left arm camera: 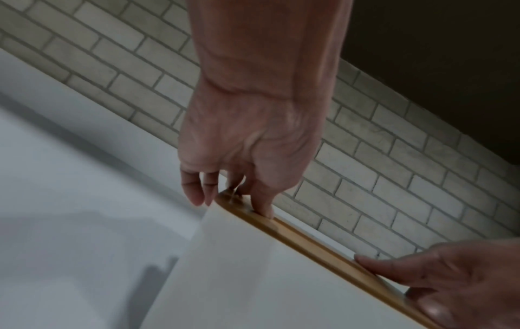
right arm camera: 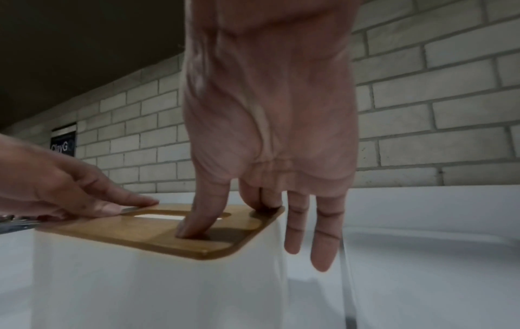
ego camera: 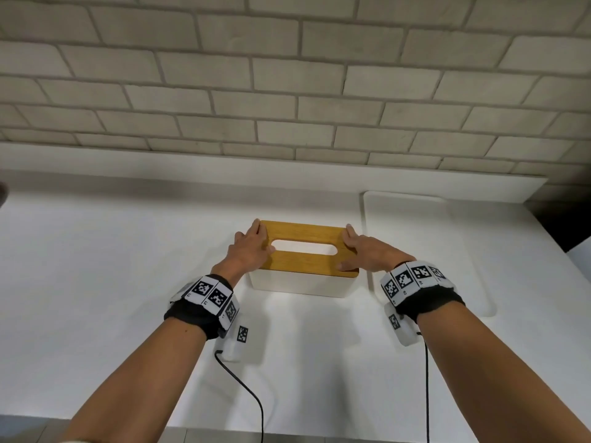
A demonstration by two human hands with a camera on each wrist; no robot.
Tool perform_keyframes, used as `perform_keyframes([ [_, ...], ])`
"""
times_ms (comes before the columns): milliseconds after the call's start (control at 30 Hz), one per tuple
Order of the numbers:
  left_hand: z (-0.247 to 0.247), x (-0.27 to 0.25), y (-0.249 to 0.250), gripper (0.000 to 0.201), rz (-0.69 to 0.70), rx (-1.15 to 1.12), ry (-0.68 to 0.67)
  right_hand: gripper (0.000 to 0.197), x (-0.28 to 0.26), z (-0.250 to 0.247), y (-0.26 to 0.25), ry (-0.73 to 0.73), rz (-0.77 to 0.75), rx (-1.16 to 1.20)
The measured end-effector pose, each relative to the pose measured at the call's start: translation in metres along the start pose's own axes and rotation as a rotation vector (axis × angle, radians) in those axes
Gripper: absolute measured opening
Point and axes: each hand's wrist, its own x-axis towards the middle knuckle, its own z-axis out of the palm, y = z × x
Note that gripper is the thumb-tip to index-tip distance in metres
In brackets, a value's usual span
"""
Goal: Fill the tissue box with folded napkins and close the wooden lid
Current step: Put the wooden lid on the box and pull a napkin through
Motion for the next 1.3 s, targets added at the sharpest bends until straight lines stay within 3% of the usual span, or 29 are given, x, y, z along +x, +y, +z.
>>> perform_keyframes([
  [333, 0.001, -0.005, 0.007, 0.05, -0.053, 0.16, 0.026, 0.084, 0.002, -0.004, 0.003, -0.03, -0.006, -0.069],
  [400, -0.003, -0.006, 0.009, 0.042, 0.063, 0.229, 0.182, 0.062, 0.003, 0.001, -0.005, 0.147, -0.03, -0.109],
  [467, -0.002, -0.003, 0.011, 0.032, 0.271, 0.201, 0.335, 0.038, 0.006, 0.011, -0.017, 0.366, -0.092, -0.108],
  [533, 0.001, 0.0, 0.015, 0.023, 0.404, 0.178, 0.333, 0.026, 0.013, 0.023, -0.025, 0.459, -0.175, -0.11],
  [733, 0.001, 0.014, 0.011, 0.023, 0.458, 0.136, 0.269, 0.028, 0.023, 0.031, -0.023, 0.498, -0.259, -0.162],
  [900, 0.0, 0.023, 0.014, 0.025, 0.562, 0.3, 0.297, 0.029, 0.026, 0.03, -0.023, 0.474, -0.247, -0.158],
  [1067, 0.007, 0.03, 0.013, 0.015, 0.641, 0.321, 0.312, 0.03, 0.031, 0.034, -0.031, 0.454, -0.22, -0.156],
  [1300, 0.006, 0.031, 0.014, 0.022, 0.765, 0.462, 0.287, 0.028, 0.04, 0.033, -0.039, 0.441, -0.265, -0.192],
])
